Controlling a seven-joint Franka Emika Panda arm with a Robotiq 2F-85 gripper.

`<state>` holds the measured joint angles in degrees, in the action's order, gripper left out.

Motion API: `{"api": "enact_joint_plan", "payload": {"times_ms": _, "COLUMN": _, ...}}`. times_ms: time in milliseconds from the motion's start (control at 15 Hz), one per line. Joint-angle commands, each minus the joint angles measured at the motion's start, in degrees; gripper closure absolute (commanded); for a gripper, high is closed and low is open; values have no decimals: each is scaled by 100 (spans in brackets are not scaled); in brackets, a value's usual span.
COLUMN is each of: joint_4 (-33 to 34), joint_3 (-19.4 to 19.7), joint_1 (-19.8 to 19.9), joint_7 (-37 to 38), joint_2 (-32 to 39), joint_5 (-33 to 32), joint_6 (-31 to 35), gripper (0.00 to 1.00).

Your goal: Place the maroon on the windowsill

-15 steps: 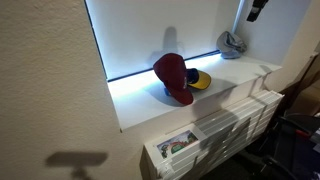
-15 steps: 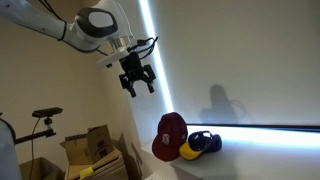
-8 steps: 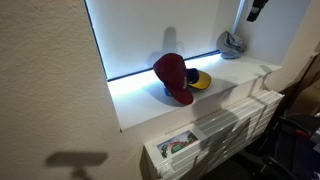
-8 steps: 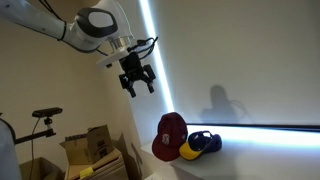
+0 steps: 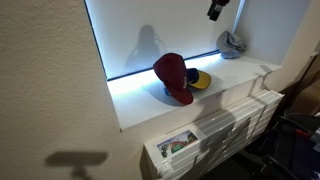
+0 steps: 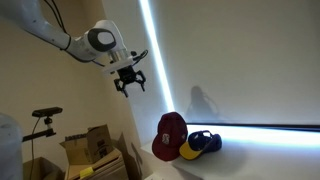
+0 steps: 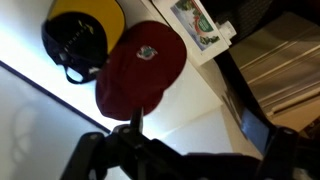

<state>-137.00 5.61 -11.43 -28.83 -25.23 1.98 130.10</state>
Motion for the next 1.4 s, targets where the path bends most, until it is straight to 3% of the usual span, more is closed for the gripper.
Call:
{"api": "enact_joint_plan", "payload": {"times_ms": 0, "joint_4": 546, "joint_3": -406, "joint_1": -480, "joint_7": -122, "joint_2": 1065, "joint_5": 485, "joint_6": 900, "gripper": 0}}
{"api": "enact_joint_plan", "payload": {"times_ms": 67, "joint_4": 768, "joint_3": -613, "joint_1": -492, "joint_7": 96, "joint_2": 1411, "joint_5": 394, "joint_6": 1101, "gripper": 0}}
{"api": "enact_joint_plan", "payload": {"times_ms": 133, "joint_4": 304, "joint_3": -518, "joint_1": -369, "joint_7": 8, "joint_2": 734, "joint_5": 387, "joint_6": 815, "gripper": 0}}
{"api": "enact_joint_plan", "payload": {"times_ms": 333, "joint_4": 655, "joint_3": -801, "joint_1": -390, "joint_7": 160, "joint_2": 1355, "joint_5": 383, "joint_6": 1090, "gripper": 0}}
{"api": "enact_joint_plan", "payload": {"times_ms": 667, "joint_4": 511, "joint_3": -763, "joint_1": -141, "joint_7": 984, "joint_2": 1365, "joint_5": 471, "joint_6": 2734, "gripper": 0}}
{"api": "enact_joint_plan", "payload": {"times_ms": 867, "joint_4": 389, "joint_3": -823, "joint_1": 248, "joint_7": 1877, "joint_2": 1552, "joint_5": 15, "joint_6": 3647, "gripper": 0}}
{"api": "enact_joint_plan", "payload": {"times_ms": 1133, "joint_4": 551, "joint_3": -708, "joint_1": 797, "joint_7": 3133, "joint_2": 1843, "joint_5": -994, "joint_6": 2703, "gripper": 0}}
{"api": "enact_joint_plan", "payload": {"times_ms": 1200, "joint_4": 463, "joint_3": -757, "joint_1": 678, "joint_7": 2719, "joint_2": 1703, "joint_5": -678, "joint_6": 3011, "gripper": 0}}
{"api": "enact_joint_plan", "payload": {"times_ms": 1333, "joint_4": 470, "joint_3": -744, "joint_1": 752, "joint_7": 2766, "joint_2": 1767, "joint_5": -721, "joint_6": 2995, "gripper": 0}}
